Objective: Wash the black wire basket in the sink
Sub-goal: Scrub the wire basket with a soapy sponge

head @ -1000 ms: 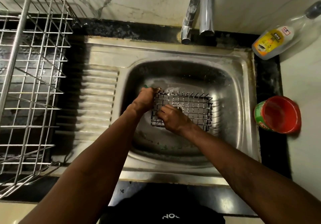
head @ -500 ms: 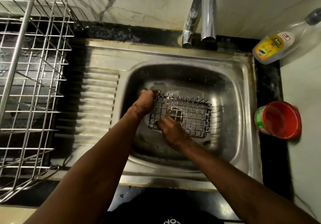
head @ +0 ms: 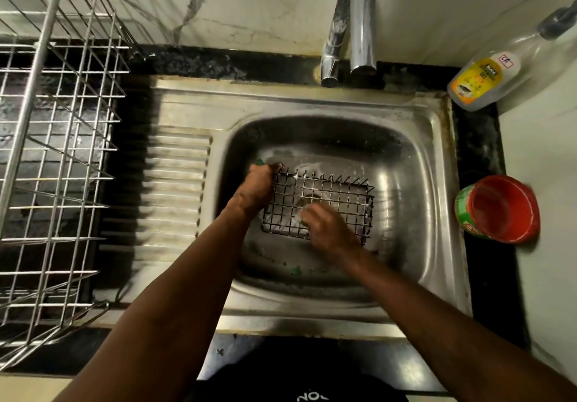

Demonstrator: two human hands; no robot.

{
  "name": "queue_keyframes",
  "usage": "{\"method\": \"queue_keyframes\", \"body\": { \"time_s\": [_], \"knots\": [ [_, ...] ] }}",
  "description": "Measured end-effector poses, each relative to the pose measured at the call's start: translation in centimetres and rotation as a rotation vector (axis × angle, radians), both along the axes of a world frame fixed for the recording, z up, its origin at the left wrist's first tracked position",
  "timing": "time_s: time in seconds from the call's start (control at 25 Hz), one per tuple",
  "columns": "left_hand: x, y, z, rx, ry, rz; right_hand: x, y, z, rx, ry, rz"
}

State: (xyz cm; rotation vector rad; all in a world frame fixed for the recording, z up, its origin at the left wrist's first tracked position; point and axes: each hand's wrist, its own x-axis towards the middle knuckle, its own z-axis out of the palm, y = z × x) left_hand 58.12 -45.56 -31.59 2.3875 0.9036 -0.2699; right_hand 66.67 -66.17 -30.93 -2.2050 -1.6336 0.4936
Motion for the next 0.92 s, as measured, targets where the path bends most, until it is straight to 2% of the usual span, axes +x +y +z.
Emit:
{"method": "queue_keyframes", "body": {
  "time_s": [0.12,0.2,0.32,0.36,0.4,0.56,0.64,0.92],
  "knots": [
    [-0.3,0.1,-0.1,-0.026,-0.009,0.012,-1.0,-1.5,0.1,0.046,0.013,0.074],
    [-0.4,0.2,-0.2,-0.034,-0.016,0.022,1.4,0.4,0.5,0.069,-0.003,-0.051],
    [-0.5,0.0,-0.1,0.006,-0.012,-0.004,6.3,3.3,0.6,-0.004,-0.033,-0.344],
    [-0.5,0.0,0.0,0.022,-0.022,-0.015,7.1,3.6,0.5,-0.027,-0.038,-0.378],
    [-0.4,0.0,0.0,0.024,-0.037,-0.015,7.1,3.3,0.6,-0.037,-0.056,-0.358],
    [-0.6,0.0,-0.2,0.024,-0.029,-0.004,2.0,-1.3,0.7,0.009,-0.053,-0.043],
    [-0.8,0.2,-0.2,0.017,-0.024,0.000,0.6,-3.1,0.6,0.034,-0.029,-0.038],
    [-0.5,0.0,-0.1,0.040,-0.027,-0.004,9.0,0.4,0.6,-0.011,-0.038,-0.424]
  ]
}}
